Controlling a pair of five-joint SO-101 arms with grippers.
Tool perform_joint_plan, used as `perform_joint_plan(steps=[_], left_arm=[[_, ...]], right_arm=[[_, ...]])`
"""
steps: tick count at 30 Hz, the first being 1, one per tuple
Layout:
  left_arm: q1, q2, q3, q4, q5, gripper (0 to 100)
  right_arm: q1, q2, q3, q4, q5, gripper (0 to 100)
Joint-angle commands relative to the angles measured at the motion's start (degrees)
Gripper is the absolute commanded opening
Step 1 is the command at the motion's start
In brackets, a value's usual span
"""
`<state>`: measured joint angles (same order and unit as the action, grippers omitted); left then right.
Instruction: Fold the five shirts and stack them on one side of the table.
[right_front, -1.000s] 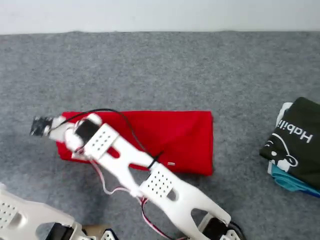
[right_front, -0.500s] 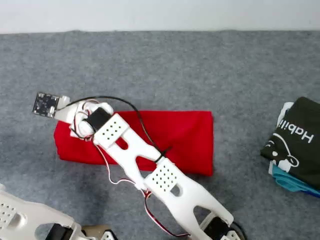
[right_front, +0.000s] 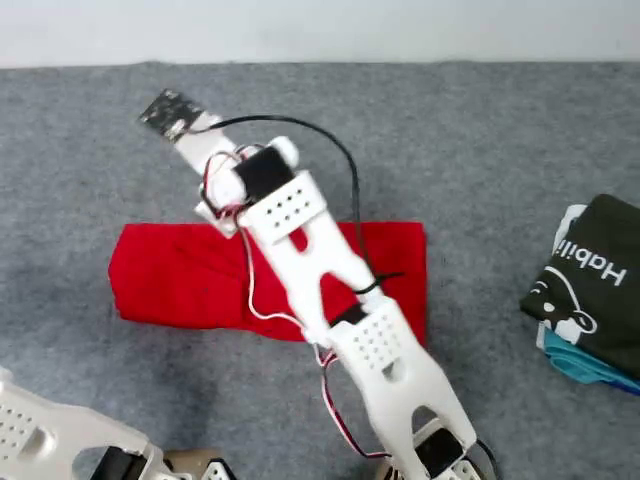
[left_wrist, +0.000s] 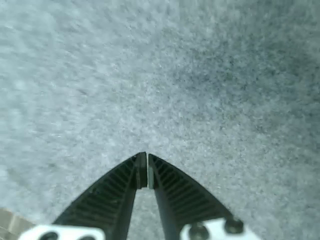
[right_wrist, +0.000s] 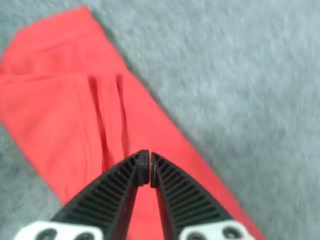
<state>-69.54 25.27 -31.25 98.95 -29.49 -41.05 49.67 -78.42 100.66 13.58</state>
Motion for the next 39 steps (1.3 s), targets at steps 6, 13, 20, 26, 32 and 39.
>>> perform_joint_plan(steps=[6, 13, 20, 26, 32, 39], left_arm=[[2.55, -19.43, 8.92, 1.67, -0.44, 1], [5.27, -30.77, 21.85, 1.58, -0.53, 1], [9.05, -36.48, 24.84, 1.58, -0.44, 1], [9.76, -37.27, 24.66, 1.58, -0.35, 1], [10.11, -37.71, 24.57, 1.58, -0.26, 1], [12.92, -40.53, 24.66, 1.58, -0.26, 1]], right_arm=[[7.78, -33.89, 40.35, 2.24, -2.46, 1.5], [18.15, -44.97, 60.66, 1.45, -8.35, 8.3], [25.19, -44.97, 74.81, -10.33, -18.46, 31.9], [25.27, -44.88, 86.51, -24.31, -19.87, 31.8], [27.82, -44.53, 95.82, -37.05, -19.78, 31.8], [27.82, -35.65, 95.65, -39.08, -19.78, 31.8]])
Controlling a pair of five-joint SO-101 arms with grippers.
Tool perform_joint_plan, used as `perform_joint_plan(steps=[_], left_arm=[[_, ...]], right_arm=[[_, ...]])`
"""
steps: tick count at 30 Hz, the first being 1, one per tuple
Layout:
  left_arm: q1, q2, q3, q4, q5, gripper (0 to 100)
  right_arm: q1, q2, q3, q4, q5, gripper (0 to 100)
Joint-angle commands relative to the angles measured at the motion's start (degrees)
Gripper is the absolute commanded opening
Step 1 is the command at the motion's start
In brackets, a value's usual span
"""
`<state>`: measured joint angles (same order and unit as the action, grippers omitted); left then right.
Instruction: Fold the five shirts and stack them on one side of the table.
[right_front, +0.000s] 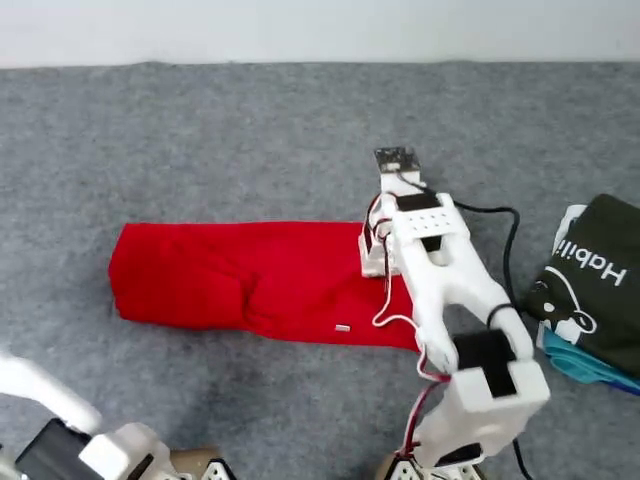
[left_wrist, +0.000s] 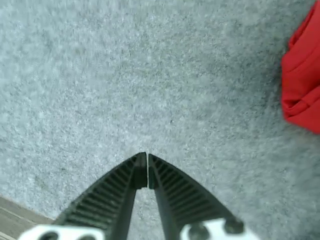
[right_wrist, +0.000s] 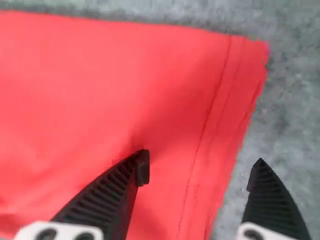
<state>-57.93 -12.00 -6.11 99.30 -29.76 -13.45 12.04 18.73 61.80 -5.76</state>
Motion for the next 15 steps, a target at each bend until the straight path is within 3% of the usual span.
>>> perform_joint_plan(steps=[1, 5, 12, 15], left_arm=[[1.58, -3.69, -0.48, 1.23, 0.00, 1], [1.32, -4.31, -0.40, 1.23, -0.09, 1], [1.32, -4.48, -0.31, 1.23, 0.00, 1], [1.41, -4.48, -0.31, 1.23, 0.00, 1]], right_arm=[[0.22, 3.38, -2.02, 0.22, -0.44, 31.7], [0.48, 7.60, -6.68, 4.35, -0.44, 29.2], [0.40, 10.07, -10.90, 7.52, 2.55, 1.1], [0.66, 7.78, -11.25, 9.36, 3.69, 1.0]])
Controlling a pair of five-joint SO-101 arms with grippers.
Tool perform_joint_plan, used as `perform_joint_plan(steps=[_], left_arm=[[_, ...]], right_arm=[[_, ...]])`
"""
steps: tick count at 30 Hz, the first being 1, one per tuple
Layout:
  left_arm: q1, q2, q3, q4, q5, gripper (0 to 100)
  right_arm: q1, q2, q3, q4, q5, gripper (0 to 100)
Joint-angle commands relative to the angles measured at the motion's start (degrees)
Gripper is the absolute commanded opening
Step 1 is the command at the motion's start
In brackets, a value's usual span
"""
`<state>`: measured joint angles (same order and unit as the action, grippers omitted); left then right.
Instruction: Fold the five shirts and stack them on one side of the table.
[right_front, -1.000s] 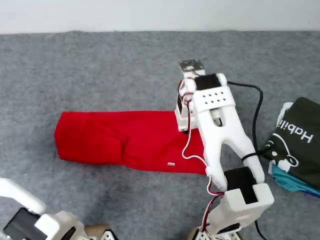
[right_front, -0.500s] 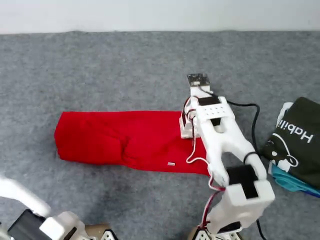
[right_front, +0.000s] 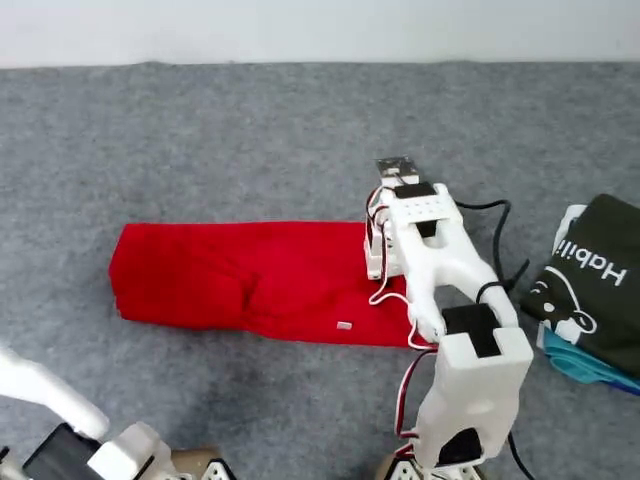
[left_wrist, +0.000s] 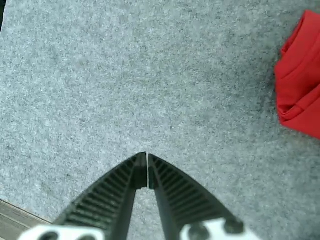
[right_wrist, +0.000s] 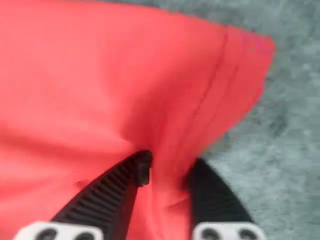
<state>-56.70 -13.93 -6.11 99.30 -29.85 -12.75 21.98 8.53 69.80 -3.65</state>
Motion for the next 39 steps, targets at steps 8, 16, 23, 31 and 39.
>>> perform_joint_plan(steps=[8, 16, 23, 31, 39], left_arm=[[0.00, -2.64, -0.40, 1.23, 0.00, 1], [0.00, -2.64, -0.48, 1.23, 0.09, 1], [0.00, -2.64, -0.31, 1.23, 0.09, 1], [0.00, -2.90, -0.31, 1.23, -0.09, 1], [2.02, -7.91, 4.35, 1.23, -0.09, 1]], right_arm=[[10.42, -12.44, -0.97, 5.67, 17.67, 0.9], [24.92, -15.08, -4.13, 5.41, 38.07, 0.9], [20.00, -16.13, -10.46, 16.66, 41.14, 0.9], [2.51, -23.60, -15.82, 28.70, 37.45, 0.9], [-15.16, -25.54, -18.11, 26.86, 30.51, 0.9]])
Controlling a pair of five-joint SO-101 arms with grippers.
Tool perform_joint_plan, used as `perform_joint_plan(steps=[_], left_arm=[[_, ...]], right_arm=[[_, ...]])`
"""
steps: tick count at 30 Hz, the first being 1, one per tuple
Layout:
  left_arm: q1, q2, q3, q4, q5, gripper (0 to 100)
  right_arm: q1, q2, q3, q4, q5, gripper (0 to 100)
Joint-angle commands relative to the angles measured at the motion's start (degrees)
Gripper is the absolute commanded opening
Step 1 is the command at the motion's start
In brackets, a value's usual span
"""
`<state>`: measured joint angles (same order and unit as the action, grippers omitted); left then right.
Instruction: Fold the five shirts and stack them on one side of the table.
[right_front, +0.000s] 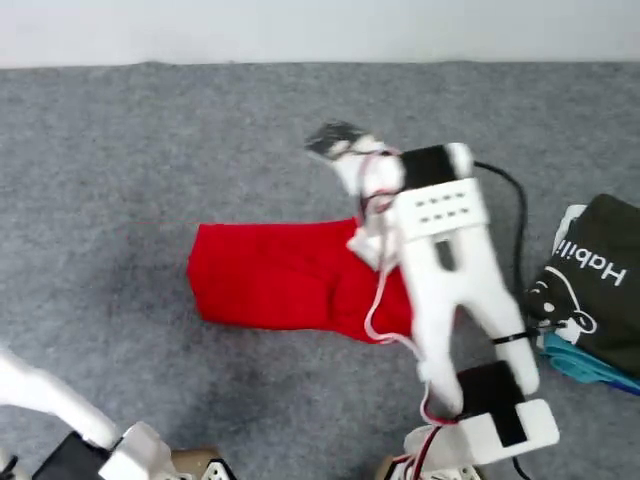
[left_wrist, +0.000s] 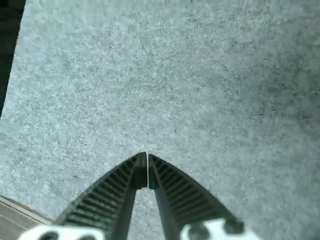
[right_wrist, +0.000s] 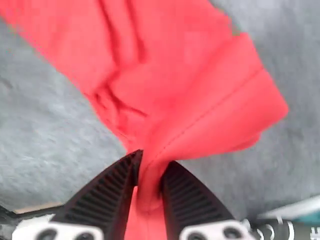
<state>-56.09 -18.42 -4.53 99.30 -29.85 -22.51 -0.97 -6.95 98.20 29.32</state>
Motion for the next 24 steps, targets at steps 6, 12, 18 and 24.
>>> perform_joint_plan(steps=[6, 12, 18, 24], left_arm=[[1.93, -10.46, 16.84, -0.09, -0.88, 1], [1.67, -17.41, 29.05, -5.54, -2.55, 1], [1.93, -24.53, 38.90, -9.49, -2.55, 1], [1.93, -28.84, 44.26, -9.85, -2.55, 1]], right_arm=[[-13.14, 1.45, -2.64, -10.24, -3.78, 0.9], [-15.87, 8.22, -3.96, -17.71, -3.78, 0.9], [-16.84, 17.80, -15.12, -18.59, -3.78, 0.9], [-18.59, 29.32, -28.92, -14.99, -3.78, 0.9]])
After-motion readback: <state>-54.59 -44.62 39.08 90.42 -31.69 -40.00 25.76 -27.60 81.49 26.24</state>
